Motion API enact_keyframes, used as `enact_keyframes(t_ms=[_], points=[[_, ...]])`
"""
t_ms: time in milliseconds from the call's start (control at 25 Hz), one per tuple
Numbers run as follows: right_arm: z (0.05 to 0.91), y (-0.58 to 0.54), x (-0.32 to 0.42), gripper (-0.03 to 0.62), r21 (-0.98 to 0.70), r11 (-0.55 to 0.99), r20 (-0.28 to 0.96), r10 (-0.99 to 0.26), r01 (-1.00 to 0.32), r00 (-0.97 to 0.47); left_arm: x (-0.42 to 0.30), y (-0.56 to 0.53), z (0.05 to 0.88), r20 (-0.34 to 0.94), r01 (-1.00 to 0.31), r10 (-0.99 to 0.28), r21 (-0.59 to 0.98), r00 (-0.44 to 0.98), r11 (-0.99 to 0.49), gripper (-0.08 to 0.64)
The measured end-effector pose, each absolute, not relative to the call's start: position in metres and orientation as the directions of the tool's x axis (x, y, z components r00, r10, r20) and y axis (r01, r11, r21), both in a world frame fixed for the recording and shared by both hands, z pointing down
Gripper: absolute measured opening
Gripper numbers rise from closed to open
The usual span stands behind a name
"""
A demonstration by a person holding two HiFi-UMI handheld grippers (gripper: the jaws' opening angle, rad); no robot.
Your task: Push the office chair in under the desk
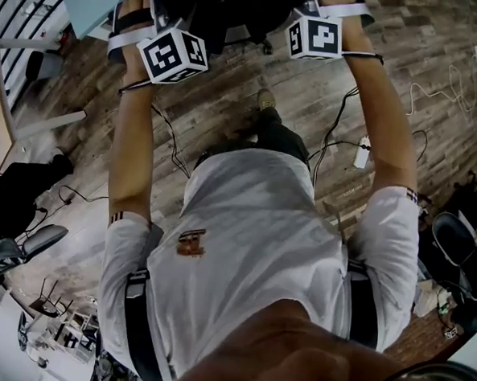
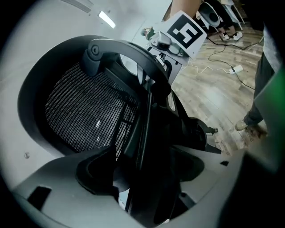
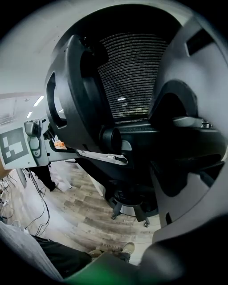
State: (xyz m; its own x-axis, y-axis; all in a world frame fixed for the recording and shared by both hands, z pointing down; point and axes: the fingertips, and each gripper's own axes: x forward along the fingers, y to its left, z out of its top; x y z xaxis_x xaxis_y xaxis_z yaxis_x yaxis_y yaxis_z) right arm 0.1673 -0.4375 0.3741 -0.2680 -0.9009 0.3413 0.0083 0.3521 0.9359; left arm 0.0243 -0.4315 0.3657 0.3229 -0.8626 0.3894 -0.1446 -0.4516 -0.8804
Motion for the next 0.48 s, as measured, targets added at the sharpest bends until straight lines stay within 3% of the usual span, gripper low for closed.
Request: enact_keyframes(t_ms=[480], points=[[0.376, -0.535, 0.225, 0.249, 0.934, 0.353, 0.344, -0.863, 0.047, -0.37, 0.085, -0.509, 0.366, 0.385, -0.202, -0.895, -0.88, 0.226, -0.43, 0.357]])
